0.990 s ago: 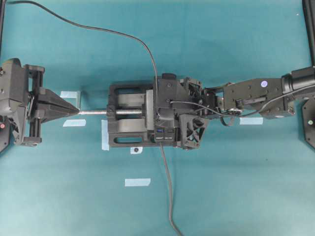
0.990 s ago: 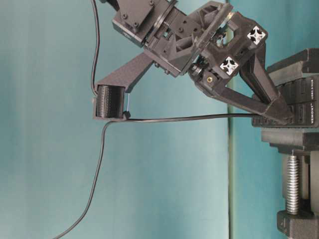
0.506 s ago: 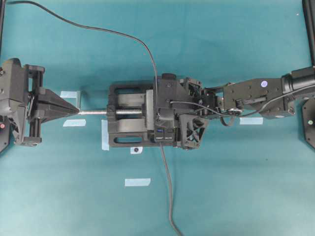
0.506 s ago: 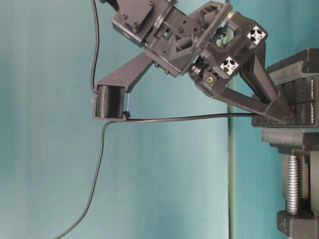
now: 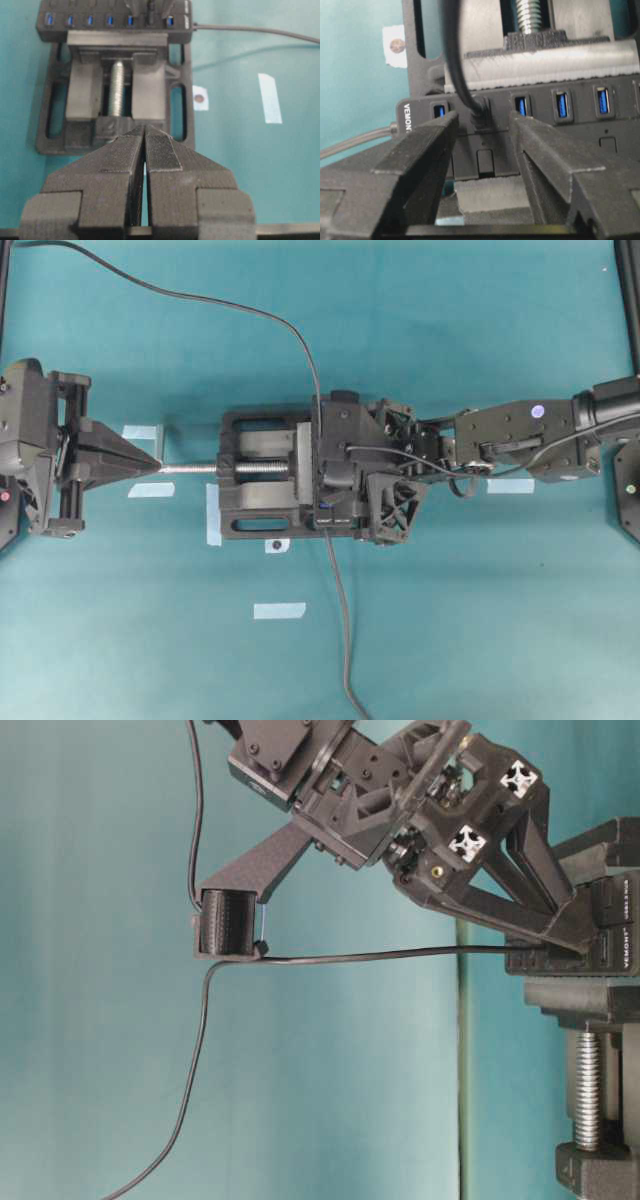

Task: Insert the USB into the second port from the front of the fixed hub.

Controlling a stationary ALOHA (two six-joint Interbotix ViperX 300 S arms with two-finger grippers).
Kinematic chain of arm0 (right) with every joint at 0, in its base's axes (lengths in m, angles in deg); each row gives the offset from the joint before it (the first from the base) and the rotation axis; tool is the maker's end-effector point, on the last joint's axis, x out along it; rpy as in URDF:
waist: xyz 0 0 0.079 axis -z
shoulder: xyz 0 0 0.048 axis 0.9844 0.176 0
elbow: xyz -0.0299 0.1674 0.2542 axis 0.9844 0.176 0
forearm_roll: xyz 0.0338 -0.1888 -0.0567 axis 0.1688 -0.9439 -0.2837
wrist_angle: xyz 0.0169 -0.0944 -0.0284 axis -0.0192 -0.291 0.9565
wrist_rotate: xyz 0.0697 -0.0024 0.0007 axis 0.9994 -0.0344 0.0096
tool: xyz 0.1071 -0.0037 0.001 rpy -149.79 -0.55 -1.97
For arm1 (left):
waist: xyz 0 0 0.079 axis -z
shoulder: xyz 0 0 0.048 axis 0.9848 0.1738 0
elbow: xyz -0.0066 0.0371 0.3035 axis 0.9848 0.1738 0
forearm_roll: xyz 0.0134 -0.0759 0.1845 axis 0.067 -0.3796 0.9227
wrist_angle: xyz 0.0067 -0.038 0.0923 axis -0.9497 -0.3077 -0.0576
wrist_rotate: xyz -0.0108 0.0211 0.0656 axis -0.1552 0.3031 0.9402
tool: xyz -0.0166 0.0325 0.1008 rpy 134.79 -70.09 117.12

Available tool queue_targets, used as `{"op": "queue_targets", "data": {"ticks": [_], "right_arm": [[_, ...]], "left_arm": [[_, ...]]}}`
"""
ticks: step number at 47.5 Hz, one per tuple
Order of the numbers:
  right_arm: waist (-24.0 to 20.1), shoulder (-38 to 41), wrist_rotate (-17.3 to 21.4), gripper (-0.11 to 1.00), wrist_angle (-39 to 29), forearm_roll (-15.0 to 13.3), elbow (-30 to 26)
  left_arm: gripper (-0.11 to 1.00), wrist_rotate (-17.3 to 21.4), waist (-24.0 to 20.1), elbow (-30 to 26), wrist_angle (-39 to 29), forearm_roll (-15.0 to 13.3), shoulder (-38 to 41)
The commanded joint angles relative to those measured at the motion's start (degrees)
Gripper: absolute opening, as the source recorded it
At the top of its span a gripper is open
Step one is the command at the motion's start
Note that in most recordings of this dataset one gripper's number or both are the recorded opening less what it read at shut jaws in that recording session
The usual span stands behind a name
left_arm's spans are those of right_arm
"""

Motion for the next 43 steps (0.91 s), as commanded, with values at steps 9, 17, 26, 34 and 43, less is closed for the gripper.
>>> {"op": "queue_targets", "data": {"ticks": [9, 17, 26, 34, 43], "right_arm": [[0.5, -2.0, 0.8, 0.8, -0.2, -0.3, -1.1], [0.5, -2.8, 0.8, 0.81, -0.6, -0.3, -1.1], [0.5, -3.7, 0.8, 0.81, -1.3, -0.3, -1.1], [0.5, -4.3, 0.8, 0.81, -1.3, -0.3, -1.1], [0.4, -4.7, 0.7, 0.81, -1.3, -0.3, -1.1]], "left_arm": [[0.0, -0.1, -0.1, -0.6, 0.5, 0.1, 0.0], [0.0, -0.1, -0.1, -0.5, 0.5, 0.1, 0.0], [0.0, -0.1, -0.1, -0.4, 0.5, 0.1, 0.0], [0.0, -0.1, -0.1, -0.5, 0.5, 0.1, 0.0], [0.0, -0.1, -0.1, -0.5, 0.5, 0.1, 0.0]]}}
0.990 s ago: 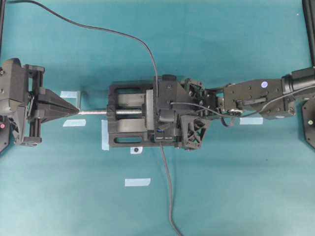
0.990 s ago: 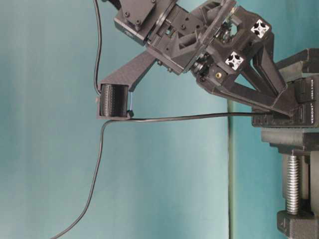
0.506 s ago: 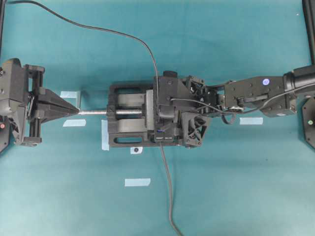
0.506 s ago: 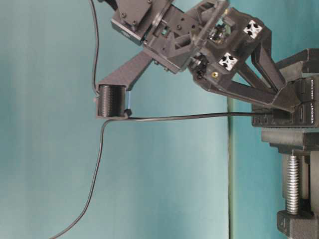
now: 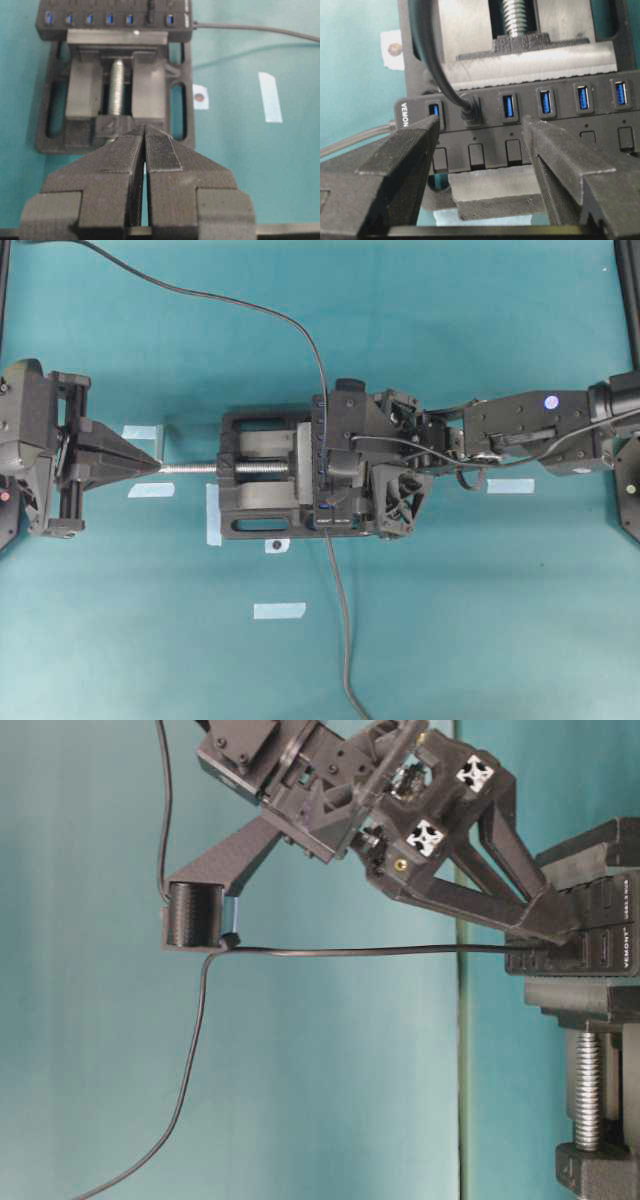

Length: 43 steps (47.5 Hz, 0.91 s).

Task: Insert the USB into the second port from the front of the fixed hub.

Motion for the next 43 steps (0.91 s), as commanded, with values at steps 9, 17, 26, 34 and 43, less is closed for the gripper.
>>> {"op": "queue_targets", "data": {"ticks": [9, 17, 26, 34, 43], "right_arm": [[-0.3, -1.9, 0.5, 0.81, 0.2, -0.1, -1.0], [-0.4, -2.0, 0.5, 0.81, 0.2, -0.1, -1.0], [-0.9, -2.5, 0.4, 0.81, 0.2, -0.1, -0.9], [-1.0, -3.3, 0.4, 0.81, 0.2, -0.1, -0.6], [-1.1, -3.9, 0.4, 0.81, 0.2, -0.1, -0.5]], "left_arm": [[0.0, -0.1, -0.1, -0.6, 0.5, 0.1, 0.0], [0.0, -0.1, -0.1, -0.6, 0.5, 0.0, 0.0], [0.0, -0.1, -0.1, -0.6, 0.5, 0.0, 0.0], [0.0, -0.1, -0.1, -0.6, 0.5, 0.0, 0.0], [0.0, -0.1, -0.1, -0.5, 0.5, 0.1, 0.0]]}}
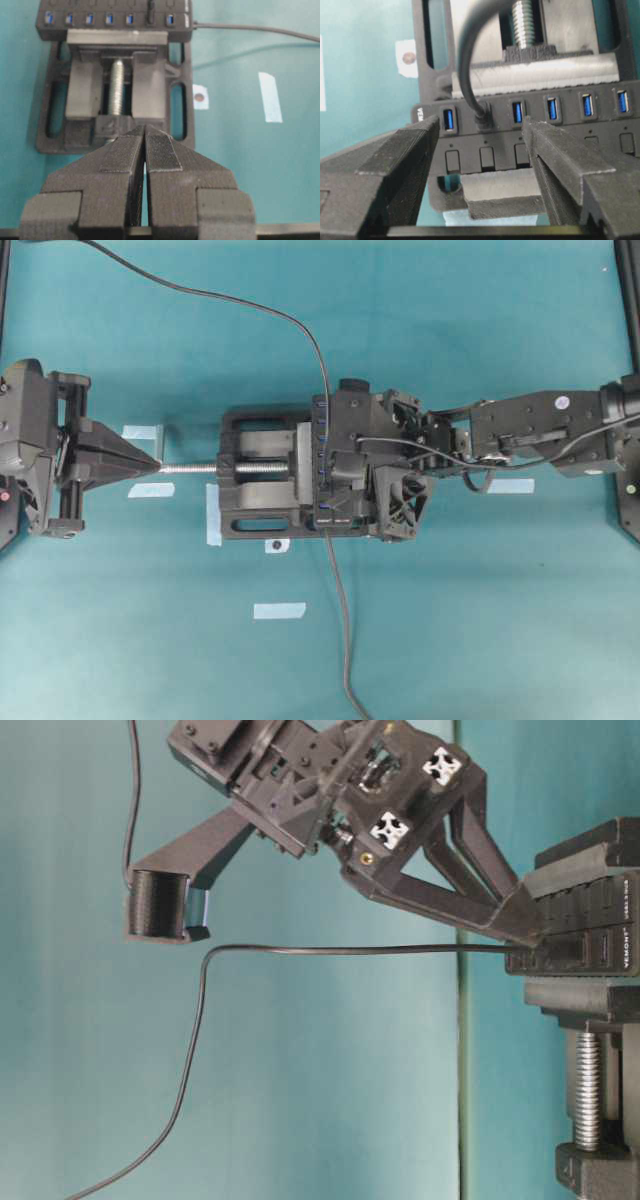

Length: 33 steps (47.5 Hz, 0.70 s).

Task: Insert the USB into the second port from the front of the fixed hub.

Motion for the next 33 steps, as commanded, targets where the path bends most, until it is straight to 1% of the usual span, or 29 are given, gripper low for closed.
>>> {"op": "queue_targets", "data": {"ticks": [1, 33], "right_arm": [[-0.3, -2.0, 0.4, 0.81, 0.3, -0.1, -0.5], [-1.1, -2.8, 0.4, 0.81, -1.0, -0.1, -0.5]], "left_arm": [[0.0, -0.1, -0.1, -0.7, 0.5, 0.1, 0.0], [0.0, -0.1, -0.1, -0.7, 0.5, 0.1, 0.0]]}}
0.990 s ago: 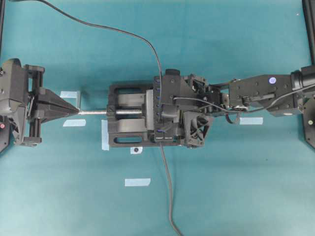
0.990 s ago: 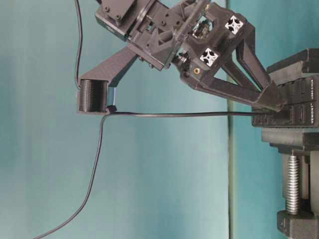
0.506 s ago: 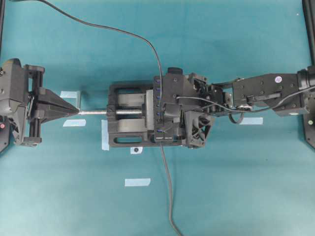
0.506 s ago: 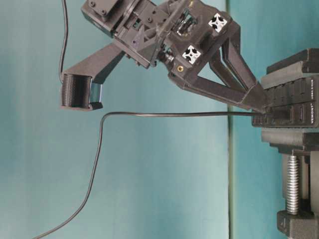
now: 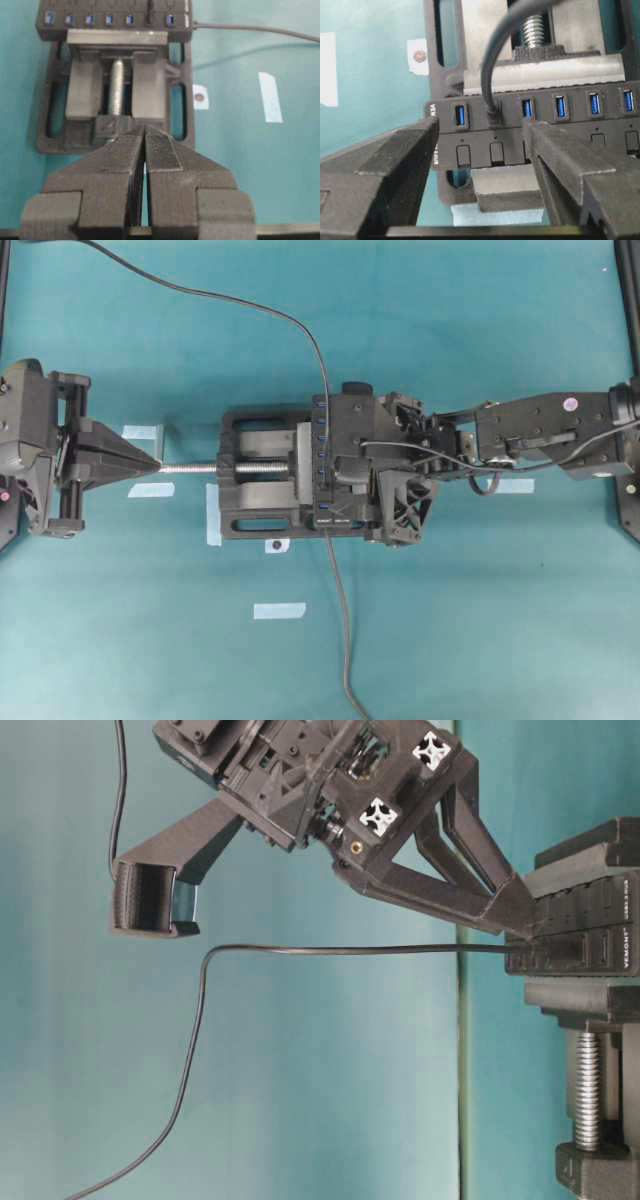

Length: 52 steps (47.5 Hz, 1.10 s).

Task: Insert the USB into the second port from the front of the fixed hub.

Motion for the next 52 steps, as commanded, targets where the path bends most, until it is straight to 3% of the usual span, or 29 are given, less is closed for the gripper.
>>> {"op": "queue_targets", "data": {"ticks": [1, 52], "right_arm": [[-0.4, -1.9, 0.4, 0.81, 0.1, -0.1, -0.5], [-0.5, -2.0, 0.5, 0.81, 0.0, -0.1, -0.4]], "left_arm": [[0.0, -0.1, -0.1, -0.7, 0.5, 0.0, 0.0], [0.0, -0.8, -0.1, -0.6, 1.4, 0.0, 0.0]]}}
